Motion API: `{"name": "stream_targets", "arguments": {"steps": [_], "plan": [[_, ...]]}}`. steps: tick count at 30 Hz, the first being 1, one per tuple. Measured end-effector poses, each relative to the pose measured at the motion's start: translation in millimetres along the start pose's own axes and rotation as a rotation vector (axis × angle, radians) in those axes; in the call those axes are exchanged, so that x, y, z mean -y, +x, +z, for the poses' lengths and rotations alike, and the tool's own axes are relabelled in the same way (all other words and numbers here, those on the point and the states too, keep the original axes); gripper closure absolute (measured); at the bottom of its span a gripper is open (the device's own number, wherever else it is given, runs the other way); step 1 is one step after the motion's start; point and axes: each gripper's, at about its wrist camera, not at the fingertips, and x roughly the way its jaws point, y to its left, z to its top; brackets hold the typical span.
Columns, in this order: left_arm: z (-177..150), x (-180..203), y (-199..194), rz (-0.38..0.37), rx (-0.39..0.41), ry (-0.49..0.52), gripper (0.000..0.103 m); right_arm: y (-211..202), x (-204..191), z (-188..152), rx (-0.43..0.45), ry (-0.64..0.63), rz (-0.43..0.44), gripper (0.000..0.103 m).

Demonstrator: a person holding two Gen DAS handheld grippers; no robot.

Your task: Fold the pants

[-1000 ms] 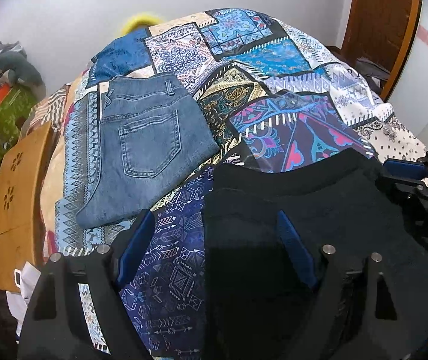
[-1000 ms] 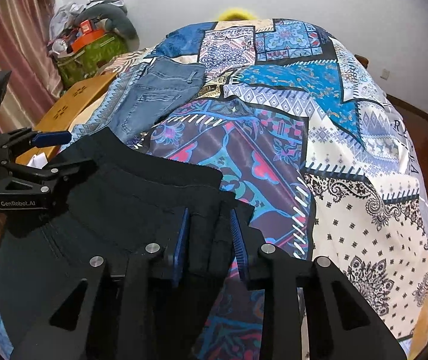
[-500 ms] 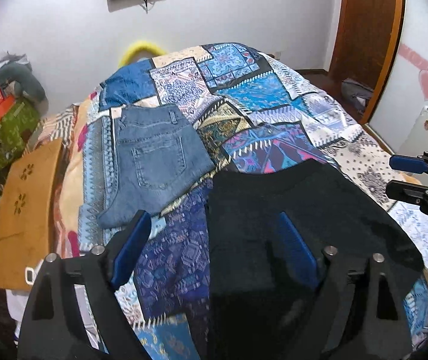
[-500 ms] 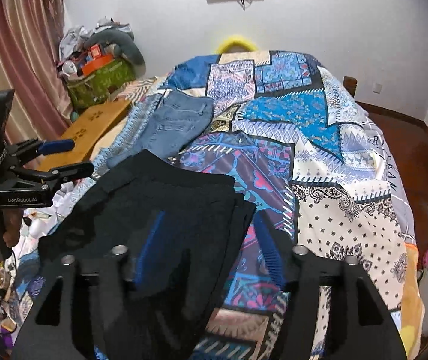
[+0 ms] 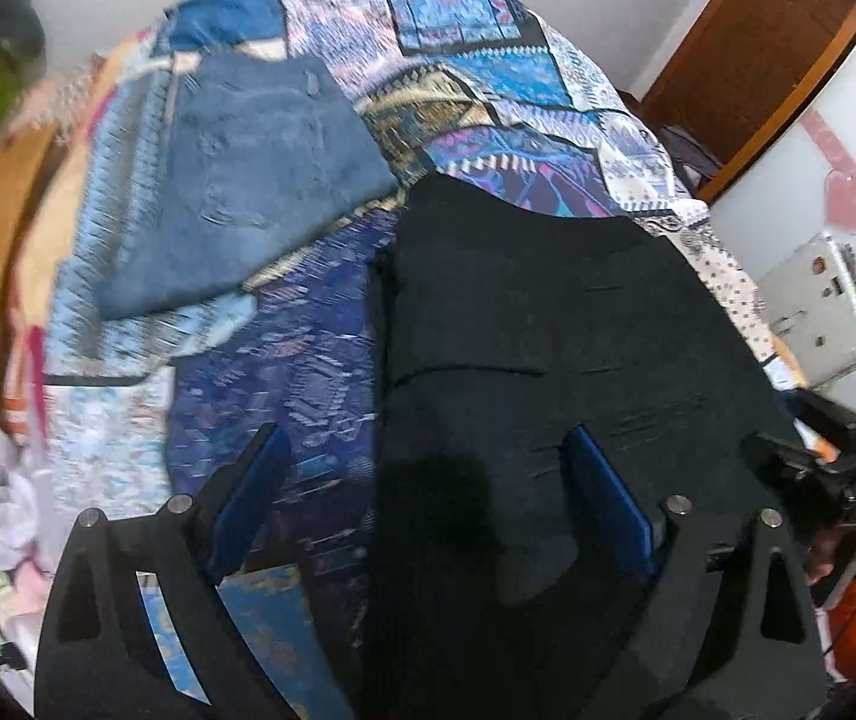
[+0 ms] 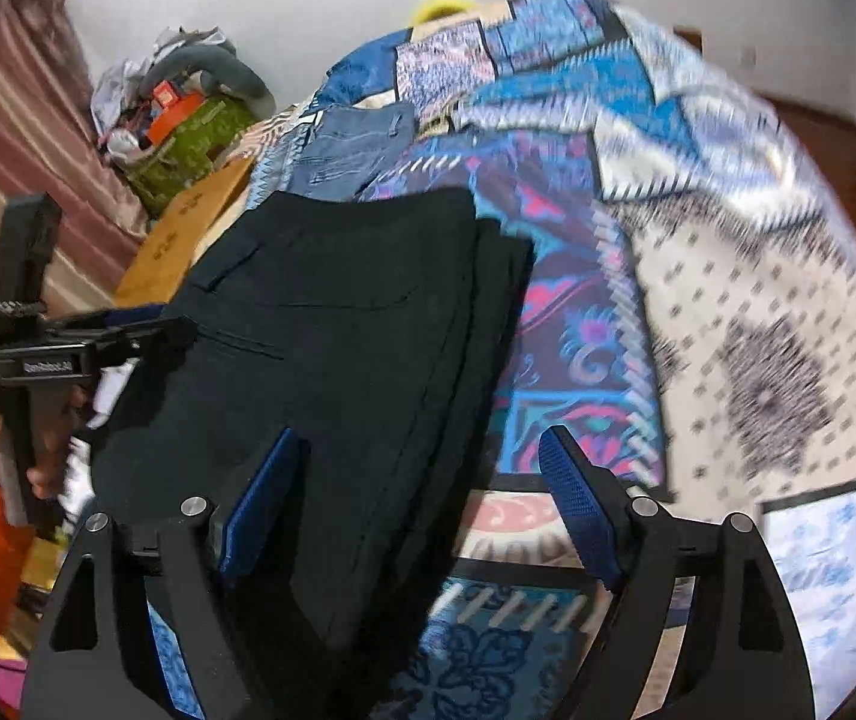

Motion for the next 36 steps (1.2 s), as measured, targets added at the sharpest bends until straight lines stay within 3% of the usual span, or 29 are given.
{"name": "stream_targets", "arguments": {"steps": [4, 8, 12, 14, 18, 20, 21, 23, 27, 36], "plan": [[7.6, 5.0, 14.6, -0.043, -0.046, -0.001, 0.005, 12.3, 5.1, 8.5, -0.033, 0.03, 0.054, 0.022], [11.7, 0.5, 24.2, -0.143, -0.099, -0.052, 0.005, 20.6, 0.6, 13.7, -0.055, 0.006, 0.074, 0.021], [15.6, 1.4, 25.9, -0.165, -0.098, -0.069, 0.006, 26.4, -0.3, 21.0, -0.079, -0.008, 0.094, 0.025], [17.6, 5.4, 24.9, -0.176, -0.094, -0.066, 0.017, 27.9, -1.3, 24.4, -0.091, -0.012, 0.098, 0.035], [20.6, 10.7, 20.7, -0.172, -0.089, -0.058, 0.026, 26.2, -2.9, 26.6, -0.105, -0.025, 0.094, 0.051], [19.0, 9.4, 16.5, -0.171, -0.084, -0.069, 0.034, 22.5, -4.6, 28.3, -0.1, -0.035, 0.077, 0.066], [19.0, 7.9, 14.1, -0.166, -0.077, -0.083, 0.039, 20.2, -4.7, 28.5, -0.096, -0.036, 0.074, 0.068], [19.4, 2.7, 8.8, -0.147, -0.062, -0.115, 0.058, 13.5, -4.2, 28.9, -0.079, -0.031, 0.072, 0.075], [15.6, -1.2, -3.4, -0.16, -0.04, -0.132, 0.067, 0.2, -17.6, 29.1, -0.044, -0.082, 0.043, 0.08], [18.5, 21.1, -78.4, -0.006, 0.181, 0.044, 0.075, -24.3, -63.6, 59.6, 0.076, -0.194, 0.019, 0.084]]}}
